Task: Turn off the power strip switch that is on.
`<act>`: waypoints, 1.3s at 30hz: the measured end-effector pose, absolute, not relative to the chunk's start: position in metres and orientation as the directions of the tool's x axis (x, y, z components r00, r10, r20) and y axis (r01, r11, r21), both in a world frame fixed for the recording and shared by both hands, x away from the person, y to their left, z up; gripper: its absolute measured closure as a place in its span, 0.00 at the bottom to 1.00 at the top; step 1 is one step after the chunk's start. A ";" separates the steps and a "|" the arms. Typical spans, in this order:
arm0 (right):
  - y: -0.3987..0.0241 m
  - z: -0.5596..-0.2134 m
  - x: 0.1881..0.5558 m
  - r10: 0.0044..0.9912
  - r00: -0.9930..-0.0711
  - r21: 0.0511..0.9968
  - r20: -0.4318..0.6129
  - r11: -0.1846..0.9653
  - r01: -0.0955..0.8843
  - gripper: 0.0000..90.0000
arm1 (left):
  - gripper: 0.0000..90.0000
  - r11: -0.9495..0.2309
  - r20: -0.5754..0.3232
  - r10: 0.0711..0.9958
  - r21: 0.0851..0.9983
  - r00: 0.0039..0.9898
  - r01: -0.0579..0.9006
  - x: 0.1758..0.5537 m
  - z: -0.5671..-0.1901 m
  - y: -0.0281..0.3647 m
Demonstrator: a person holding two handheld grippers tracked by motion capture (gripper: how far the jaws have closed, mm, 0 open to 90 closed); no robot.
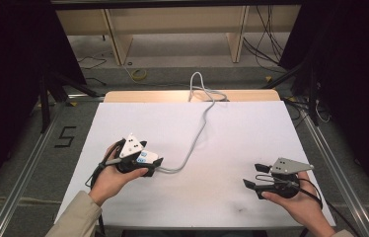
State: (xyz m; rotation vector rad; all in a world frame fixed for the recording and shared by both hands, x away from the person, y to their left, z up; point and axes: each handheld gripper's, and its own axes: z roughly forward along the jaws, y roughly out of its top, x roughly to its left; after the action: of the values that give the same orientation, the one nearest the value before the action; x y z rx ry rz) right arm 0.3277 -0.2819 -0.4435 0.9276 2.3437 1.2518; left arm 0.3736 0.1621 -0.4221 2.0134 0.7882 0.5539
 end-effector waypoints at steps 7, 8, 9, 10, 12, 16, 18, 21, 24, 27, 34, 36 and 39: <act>-0.281 -0.444 0.328 0.677 -0.736 0.828 0.018 0.403 0.391 0.33 | 0.20 -0.402 0.074 0.716 0.857 0.694 0.323 0.366 -0.425 0.173; -0.281 -0.444 0.328 0.677 -0.736 0.828 0.018 0.403 0.391 0.33 | 0.20 -0.394 0.066 0.719 0.859 0.692 0.327 0.365 -0.426 0.174; -0.281 -0.444 0.328 0.677 -0.736 0.828 0.017 0.403 0.390 0.33 | 0.20 -0.392 0.065 0.718 0.860 0.693 0.327 0.364 -0.427 0.175; -0.281 -0.444 0.328 0.676 -0.737 0.829 0.016 0.404 0.388 0.33 | 0.19 -0.390 0.061 0.720 0.860 0.691 0.329 0.363 -0.429 0.176; -0.280 -0.444 0.328 0.675 -0.738 0.827 0.016 0.405 0.388 0.33 | 0.18 -0.381 0.051 0.724 0.860 0.688 0.338 0.362 -0.431 0.178; -0.280 -0.444 0.328 0.672 -0.740 0.827 0.016 0.407 0.388 0.33 | 0.17 -0.379 0.053 0.724 0.864 0.688 0.332 0.358 -0.433 0.182; -0.280 -0.445 0.328 0.673 -0.739 0.826 0.017 0.408 0.390 0.33 | 0.17 -0.375 0.052 0.727 0.865 0.684 0.334 0.356 -0.433 0.184; -0.280 -0.445 0.328 0.672 -0.741 0.824 0.016 0.410 0.390 0.33 | 0.16 -0.378 0.056 0.733 0.862 0.678 0.338 0.353 -0.434 0.187; -0.280 -0.445 0.328 0.670 -0.742 0.822 0.016 0.413 0.391 0.33 | 0.15 -0.386 0.059 0.737 0.854 0.673 0.348 0.349 -0.436 0.190; -0.279 -0.445 0.328 0.669 -0.743 0.824 0.016 0.412 0.389 0.33 | 0.15 -0.399 0.072 0.739 0.848 0.670 0.348 0.344 -0.438 0.194; -0.280 -0.445 0.329 0.668 -0.744 0.825 0.016 0.411 0.387 0.33 | 0.15 -0.402 0.085 0.753 0.845 0.653 0.354 0.334 -0.440 0.205; -0.280 -0.445 0.328 0.668 -0.744 0.825 0.017 0.411 0.387 0.33 | 0.15 -0.397 0.082 0.757 0.846 0.648 0.356 0.333 -0.441 0.207; -0.281 -0.445 0.328 0.667 -0.745 0.825 0.017 0.411 0.387 0.33 | 0.15 -0.404 0.088 0.757 0.841 0.647 0.359 0.332 -0.442 0.208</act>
State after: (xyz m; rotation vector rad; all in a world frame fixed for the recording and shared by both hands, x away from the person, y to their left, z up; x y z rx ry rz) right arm 0.3285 -0.2808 -0.4447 0.9133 2.3567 1.2527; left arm 0.3325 0.2075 -0.4422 2.0138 0.8694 0.5932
